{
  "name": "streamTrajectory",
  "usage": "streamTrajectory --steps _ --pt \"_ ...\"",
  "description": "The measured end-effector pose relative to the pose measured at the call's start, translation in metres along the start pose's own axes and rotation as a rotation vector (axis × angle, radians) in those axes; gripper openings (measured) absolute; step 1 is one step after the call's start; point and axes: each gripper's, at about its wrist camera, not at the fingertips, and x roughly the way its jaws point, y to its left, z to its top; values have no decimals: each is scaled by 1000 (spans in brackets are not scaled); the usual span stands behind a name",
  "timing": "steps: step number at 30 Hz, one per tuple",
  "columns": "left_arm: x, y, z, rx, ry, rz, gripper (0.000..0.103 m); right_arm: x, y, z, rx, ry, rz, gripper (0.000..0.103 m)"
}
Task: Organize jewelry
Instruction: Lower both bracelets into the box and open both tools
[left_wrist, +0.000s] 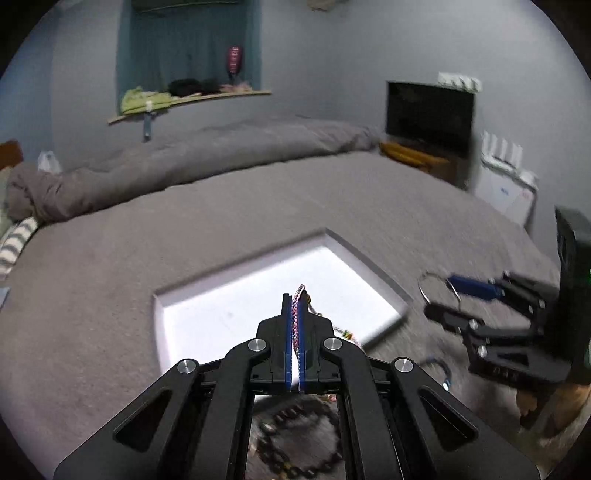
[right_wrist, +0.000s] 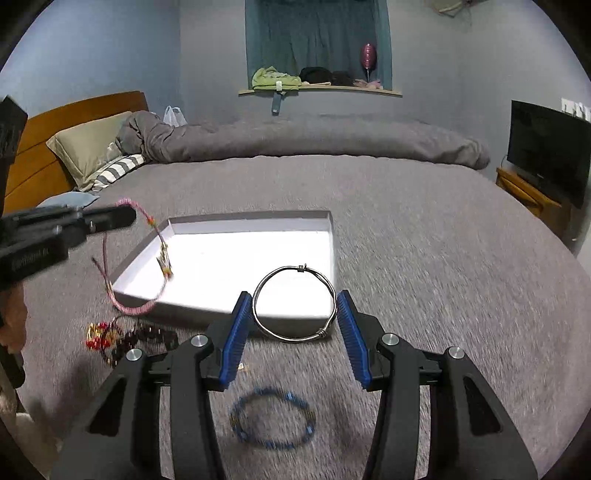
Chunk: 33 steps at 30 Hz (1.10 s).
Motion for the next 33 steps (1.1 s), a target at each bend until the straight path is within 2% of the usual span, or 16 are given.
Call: streamTrajectory --steps 3,7,11,14,19,23,33 --pt "13 21 9 -69 -17 39 2 14 7 14 -14 -1 -18 47" --pt "32 40 4 -125 -10 95 2 37 14 28 -36 23 -42 47" --pt "49 58 -9 -155 35 129 2 60 22 36 -32 71 -22 47" --pt "66 71 -23 -159 103 147 2 77 25 31 -6 113 -7 47" --pt "89 89 -41 -192 205 149 2 95 29 18 -43 196 -24 47" --pt "96 89 -46 -170 248 172 2 106 26 12 -33 257 -20 47" --pt "103 97 -60 -166 301 203 3 108 21 9 -31 292 -20 48"
